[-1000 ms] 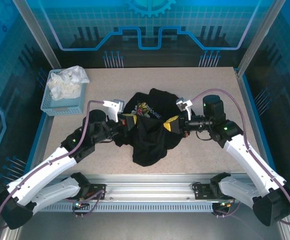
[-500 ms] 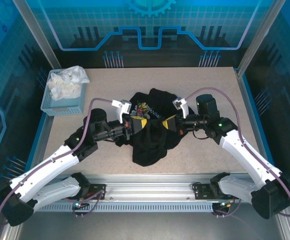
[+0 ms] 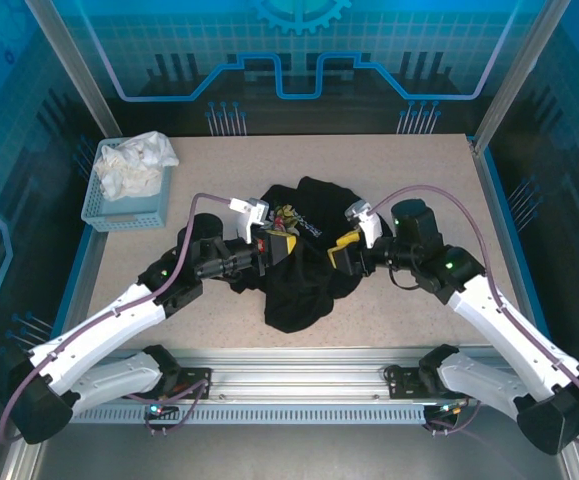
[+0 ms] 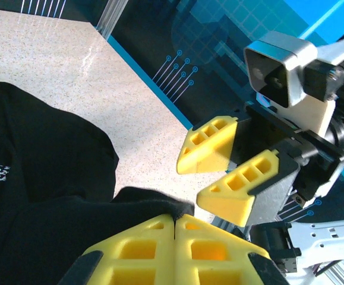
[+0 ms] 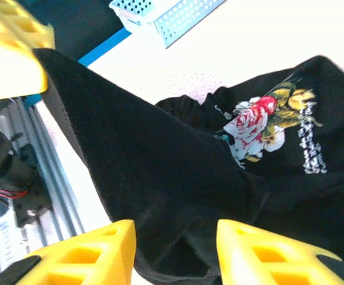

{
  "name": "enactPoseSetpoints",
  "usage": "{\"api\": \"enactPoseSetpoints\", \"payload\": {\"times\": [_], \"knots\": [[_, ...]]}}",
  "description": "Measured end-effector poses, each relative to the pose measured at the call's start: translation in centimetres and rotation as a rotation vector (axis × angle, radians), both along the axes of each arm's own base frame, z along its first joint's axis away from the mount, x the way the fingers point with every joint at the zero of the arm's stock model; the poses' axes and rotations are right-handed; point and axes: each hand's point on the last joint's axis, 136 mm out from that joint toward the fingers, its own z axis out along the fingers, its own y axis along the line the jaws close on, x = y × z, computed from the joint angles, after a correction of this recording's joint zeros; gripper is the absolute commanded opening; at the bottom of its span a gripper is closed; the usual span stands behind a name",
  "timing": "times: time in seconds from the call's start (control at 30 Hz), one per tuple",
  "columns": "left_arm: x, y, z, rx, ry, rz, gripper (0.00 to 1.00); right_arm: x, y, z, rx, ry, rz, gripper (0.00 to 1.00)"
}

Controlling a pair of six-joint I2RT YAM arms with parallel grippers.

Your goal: Fold the inside-out t-shirt

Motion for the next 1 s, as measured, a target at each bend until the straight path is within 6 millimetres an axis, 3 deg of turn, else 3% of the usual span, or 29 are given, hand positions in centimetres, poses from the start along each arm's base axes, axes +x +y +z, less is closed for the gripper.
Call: {"api": "enactPoseSetpoints", "payload": {"times": [0.27,0.63,0.7,0.83,0.87,1.0], "knots": [[0.0,0.0,0.0,0.0,0.0,0.0,0.0,-0.3,1.7,-1.5,-0.123,-0.081,0.075,0.48],[0.0,0.0,0.1,-0.001,-0.002,0.0,0.0,-2.4,3.9,-1.7,-0.235,-0.23,0.181,0.5],[-0.1,0.1,0.1,-0.003,-0.003,0.0,0.0,-2.3,3.9,-1.8,-0.252,-0.25,0.178,0.42],[-0.1,0.1,0.2,-0.004,-0.005,0.0,0.0,-1.5,3.9,-1.9,-0.297,-0.278,0.143,0.05],[-0.1,0.1,0.2,-0.004,-0.005,0.001,0.0,-1.2,3.8,-1.9,-0.305,-0.282,0.132,0.0],[0.2,0.3,0.2,0.0,-0.01,0.025,0.02,-0.7,3.8,-1.2,-0.293,-0.282,0.093,0.0]]}}
